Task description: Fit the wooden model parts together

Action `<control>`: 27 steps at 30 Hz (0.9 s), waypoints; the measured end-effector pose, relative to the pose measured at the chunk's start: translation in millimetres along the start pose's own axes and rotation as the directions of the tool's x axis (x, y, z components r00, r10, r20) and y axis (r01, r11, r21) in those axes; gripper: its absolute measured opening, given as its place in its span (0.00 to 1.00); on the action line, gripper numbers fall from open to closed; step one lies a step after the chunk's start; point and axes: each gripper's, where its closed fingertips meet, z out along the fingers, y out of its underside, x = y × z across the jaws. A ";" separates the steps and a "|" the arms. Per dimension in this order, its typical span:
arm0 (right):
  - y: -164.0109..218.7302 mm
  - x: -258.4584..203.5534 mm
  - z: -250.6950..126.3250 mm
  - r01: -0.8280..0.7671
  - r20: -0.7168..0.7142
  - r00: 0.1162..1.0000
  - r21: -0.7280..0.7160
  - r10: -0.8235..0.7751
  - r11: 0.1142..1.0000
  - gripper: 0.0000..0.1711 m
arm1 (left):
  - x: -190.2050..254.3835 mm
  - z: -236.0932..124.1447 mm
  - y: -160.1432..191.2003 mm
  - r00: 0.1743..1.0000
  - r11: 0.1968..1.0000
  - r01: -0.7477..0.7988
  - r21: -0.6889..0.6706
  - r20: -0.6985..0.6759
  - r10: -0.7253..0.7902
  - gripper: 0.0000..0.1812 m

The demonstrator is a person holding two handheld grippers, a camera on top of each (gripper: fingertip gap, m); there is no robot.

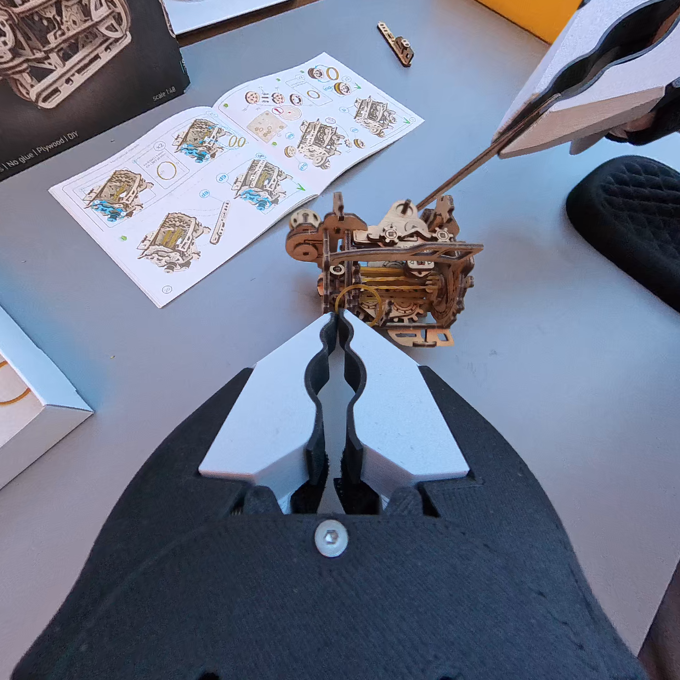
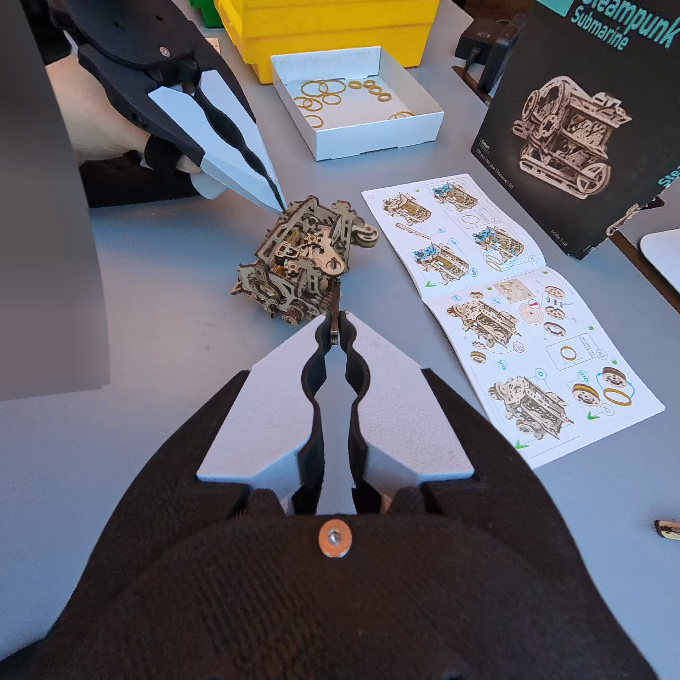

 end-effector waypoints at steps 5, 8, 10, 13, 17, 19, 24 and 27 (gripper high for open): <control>1.9 -13.0 0.5 -0.016 0.035 0.999 -0.025 0.016 1.000 0.01 | -1.3 -9.2 4.1 1.000 1.000 -0.007 -0.004 0.000 0.007 0.00; 2.8 -21.0 0.8 -0.010 0.048 0.999 -0.036 0.012 0.999 0.01 | -4.5 -16.7 3.8 1.000 1.000 -0.007 0.014 0.014 0.007 0.00; 4.5 -22.9 0.7 -0.007 0.044 0.999 -0.045 0.009 0.999 0.01 | -5.1 -22.2 2.0 1.000 0.999 -0.003 0.032 0.011 0.003 0.00; 9.0 -13.7 -3.6 0.011 -0.015 1.000 -0.069 -0.012 0.998 0.01 | -1.2 -29.6 -3.8 0.999 0.998 0.011 0.064 -0.031 -0.009 0.00; 4.3 -2.0 -14.1 0.021 -0.080 0.996 -0.080 -0.027 0.997 0.01 | 8.9 -28.7 -12.2 0.989 0.998 0.027 0.062 -0.144 -0.018 0.00; -4.8 1.8 -19.4 0.042 -0.110 0.993 -0.070 -0.049 0.997 0.01 | 12.9 -22.8 -12.9 0.981 0.999 0.027 0.023 -0.194 -0.022 0.00; -35.1 0.2 -26.8 0.176 -0.190 0.963 -0.086 -0.189 0.981 0.01 | 20.5 -9.9 -13.6 0.963 0.999 0.038 -0.037 -0.265 -0.047 0.00; -56.6 -15.0 -22.0 0.263 -0.178 0.945 -0.081 -0.273 0.962 0.01 | 21.6 -3.5 -9.4 0.963 0.996 0.041 -0.083 -0.264 -0.062 0.00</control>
